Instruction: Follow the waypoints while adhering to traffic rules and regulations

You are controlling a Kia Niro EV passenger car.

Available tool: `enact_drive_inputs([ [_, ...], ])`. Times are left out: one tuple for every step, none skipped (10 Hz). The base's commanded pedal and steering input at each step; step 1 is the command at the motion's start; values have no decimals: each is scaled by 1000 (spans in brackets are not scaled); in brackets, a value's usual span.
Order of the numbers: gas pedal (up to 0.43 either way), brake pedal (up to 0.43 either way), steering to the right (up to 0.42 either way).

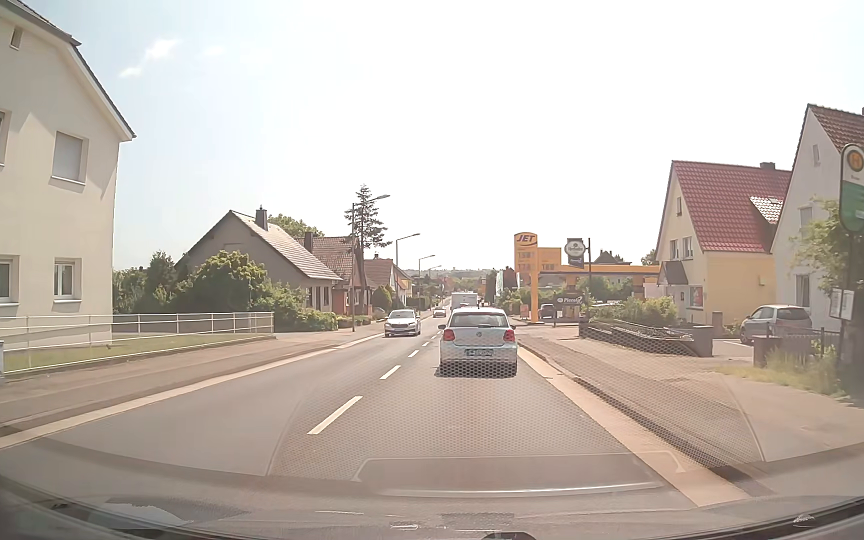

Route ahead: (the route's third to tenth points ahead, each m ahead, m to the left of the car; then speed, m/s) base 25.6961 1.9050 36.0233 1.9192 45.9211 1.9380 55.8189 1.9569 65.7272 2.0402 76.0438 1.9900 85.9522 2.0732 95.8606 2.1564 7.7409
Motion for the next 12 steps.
enact_drive_inputs([
  [67, 0, -5],
  [67, 0, -5],
  [67, 0, -5],
  [67, 0, -4],
  [67, 0, -3],
  [79, 0, -1],
  [79, 0, -1],
  [87, 0, -1],
  [87, 0, -1],
  [98, 0, -1],
  [110, 0, -1],
  [110, 0, -1],
])
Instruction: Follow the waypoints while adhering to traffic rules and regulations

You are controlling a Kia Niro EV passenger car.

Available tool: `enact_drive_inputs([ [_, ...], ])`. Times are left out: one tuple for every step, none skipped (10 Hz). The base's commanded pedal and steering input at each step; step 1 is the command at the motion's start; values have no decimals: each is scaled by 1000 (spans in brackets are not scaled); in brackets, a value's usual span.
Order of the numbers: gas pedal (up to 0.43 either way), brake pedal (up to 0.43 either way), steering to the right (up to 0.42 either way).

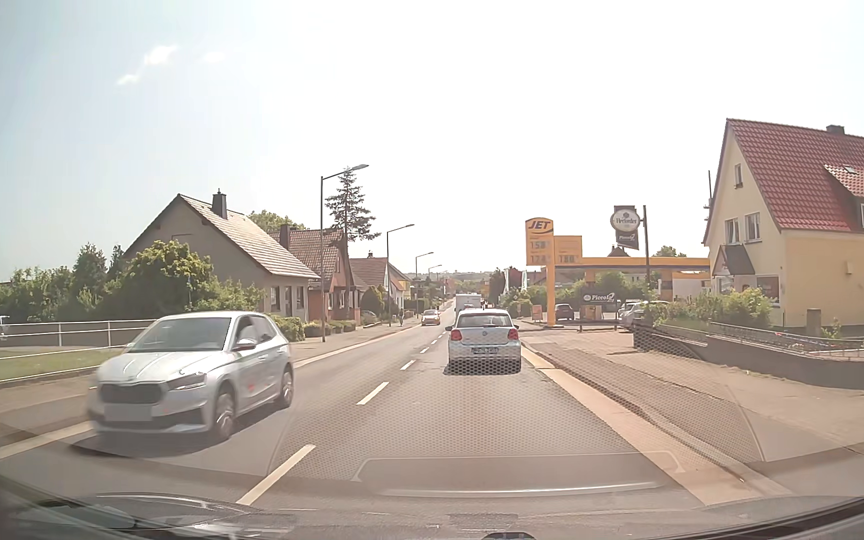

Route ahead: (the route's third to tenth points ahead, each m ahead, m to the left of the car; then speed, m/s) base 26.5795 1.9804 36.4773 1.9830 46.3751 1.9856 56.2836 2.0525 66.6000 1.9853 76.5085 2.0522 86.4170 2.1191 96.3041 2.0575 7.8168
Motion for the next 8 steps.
enact_drive_inputs([
  [110, 0, 0],
  [110, 0, 0],
  [110, 0, 0],
  [110, 0, 0],
  [110, 0, 0],
  [118, 0, 0],
  [118, 0, 0],
  [118, 0, 0],
])
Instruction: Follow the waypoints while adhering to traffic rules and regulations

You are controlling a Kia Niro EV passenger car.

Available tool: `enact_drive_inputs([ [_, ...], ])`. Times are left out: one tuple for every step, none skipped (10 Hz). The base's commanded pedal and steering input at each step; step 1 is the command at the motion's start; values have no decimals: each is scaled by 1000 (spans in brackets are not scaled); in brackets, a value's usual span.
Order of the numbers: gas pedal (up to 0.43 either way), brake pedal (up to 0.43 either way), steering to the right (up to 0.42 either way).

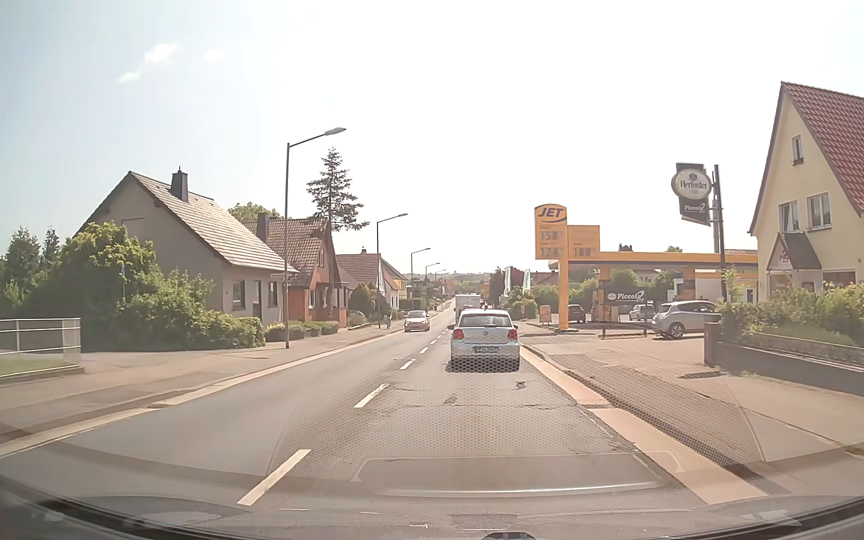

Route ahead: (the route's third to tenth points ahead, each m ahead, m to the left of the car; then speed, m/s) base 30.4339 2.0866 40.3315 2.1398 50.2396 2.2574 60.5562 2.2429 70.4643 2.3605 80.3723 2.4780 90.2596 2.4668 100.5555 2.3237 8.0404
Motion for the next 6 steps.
enact_drive_inputs([
  [118, 0, 0],
  [118, 0, 0],
  [118, 0, 0],
  [118, 0, 0],
  [118, 0, 0],
  [118, 0, 1],
])
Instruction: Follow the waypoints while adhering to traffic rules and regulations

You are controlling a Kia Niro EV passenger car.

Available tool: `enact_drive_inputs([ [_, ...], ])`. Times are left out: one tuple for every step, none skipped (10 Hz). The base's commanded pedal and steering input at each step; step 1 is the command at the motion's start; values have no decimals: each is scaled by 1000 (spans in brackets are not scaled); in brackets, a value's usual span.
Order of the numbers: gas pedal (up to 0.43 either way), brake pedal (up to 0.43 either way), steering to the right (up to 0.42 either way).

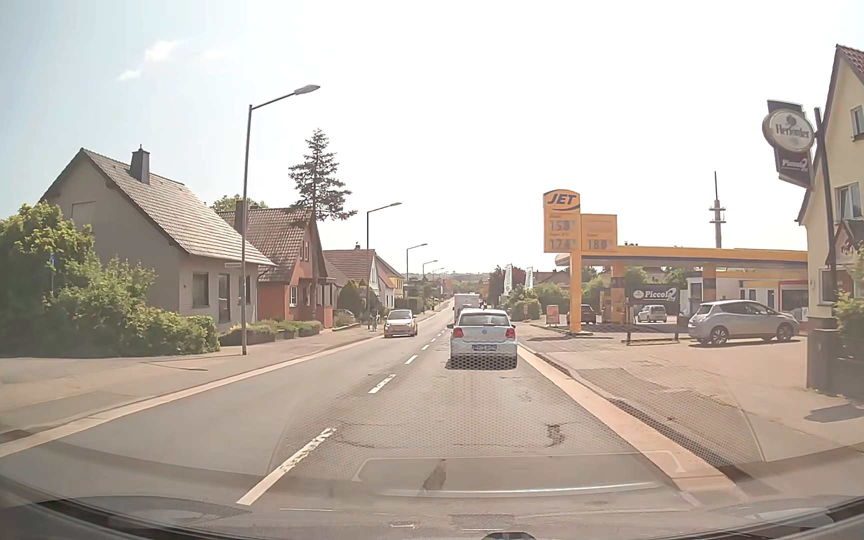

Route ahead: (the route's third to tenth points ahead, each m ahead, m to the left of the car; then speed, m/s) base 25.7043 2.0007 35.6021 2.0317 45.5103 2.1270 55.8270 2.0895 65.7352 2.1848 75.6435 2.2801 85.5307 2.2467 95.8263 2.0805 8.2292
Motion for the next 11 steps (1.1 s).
enact_drive_inputs([
  [118, 0, 1],
  [118, 0, 1],
  [118, 0, 1],
  [118, 0, 1],
  [118, 0, 1],
  [118, 0, 1],
  [118, 0, 1],
  [118, 0, 1],
  [118, 0, 1],
  [118, 0, 1],
  [118, 0, 1],
])
